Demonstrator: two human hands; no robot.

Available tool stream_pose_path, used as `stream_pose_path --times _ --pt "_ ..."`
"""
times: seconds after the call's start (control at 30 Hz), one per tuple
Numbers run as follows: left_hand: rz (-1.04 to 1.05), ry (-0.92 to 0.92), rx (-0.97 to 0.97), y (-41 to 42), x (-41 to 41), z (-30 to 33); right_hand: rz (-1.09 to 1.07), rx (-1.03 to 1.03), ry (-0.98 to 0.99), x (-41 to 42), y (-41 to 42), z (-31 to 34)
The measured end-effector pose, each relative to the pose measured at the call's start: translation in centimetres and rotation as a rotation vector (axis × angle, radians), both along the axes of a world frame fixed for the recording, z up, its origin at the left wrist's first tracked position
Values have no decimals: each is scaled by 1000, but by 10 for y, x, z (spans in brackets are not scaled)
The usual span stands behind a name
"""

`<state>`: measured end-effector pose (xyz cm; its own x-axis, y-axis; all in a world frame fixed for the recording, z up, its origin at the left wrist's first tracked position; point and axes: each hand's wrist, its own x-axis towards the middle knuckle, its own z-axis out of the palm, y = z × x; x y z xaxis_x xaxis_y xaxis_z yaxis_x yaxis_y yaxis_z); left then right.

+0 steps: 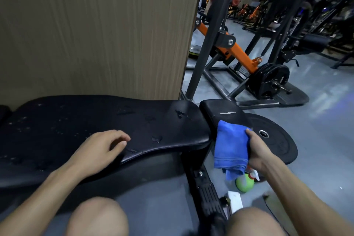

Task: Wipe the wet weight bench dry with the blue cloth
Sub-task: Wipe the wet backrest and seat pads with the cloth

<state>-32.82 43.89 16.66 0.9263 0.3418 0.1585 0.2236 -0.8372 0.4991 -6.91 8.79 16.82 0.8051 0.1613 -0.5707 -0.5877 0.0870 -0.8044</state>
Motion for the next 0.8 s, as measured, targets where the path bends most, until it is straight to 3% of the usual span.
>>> stream_pose_path --times 0.13,0.23,0.3,0.43,0.57,0.7,0.8 --pt "-10 28 86 -7 9 -20 40 -63 -110 9 -1 6" --pt "5 27 96 -8 17 -27 -58 -449 -634 25 7 0" --pt "13 42 105 -3 24 -27 69 -581 -926 27 21 -13" --pt "-15 94 134 11 41 -24 455 -945 -1246 18 51 -81" --pt "-35 71 140 21 61 -24 361 -800 -1261 -4 83 -98" --pt "-72 40 142 30 87 -24 764 -782 -1495 2 81 -86" --pt "-81 5 138 37 103 -26 795 -908 -1457 45 62 -69"
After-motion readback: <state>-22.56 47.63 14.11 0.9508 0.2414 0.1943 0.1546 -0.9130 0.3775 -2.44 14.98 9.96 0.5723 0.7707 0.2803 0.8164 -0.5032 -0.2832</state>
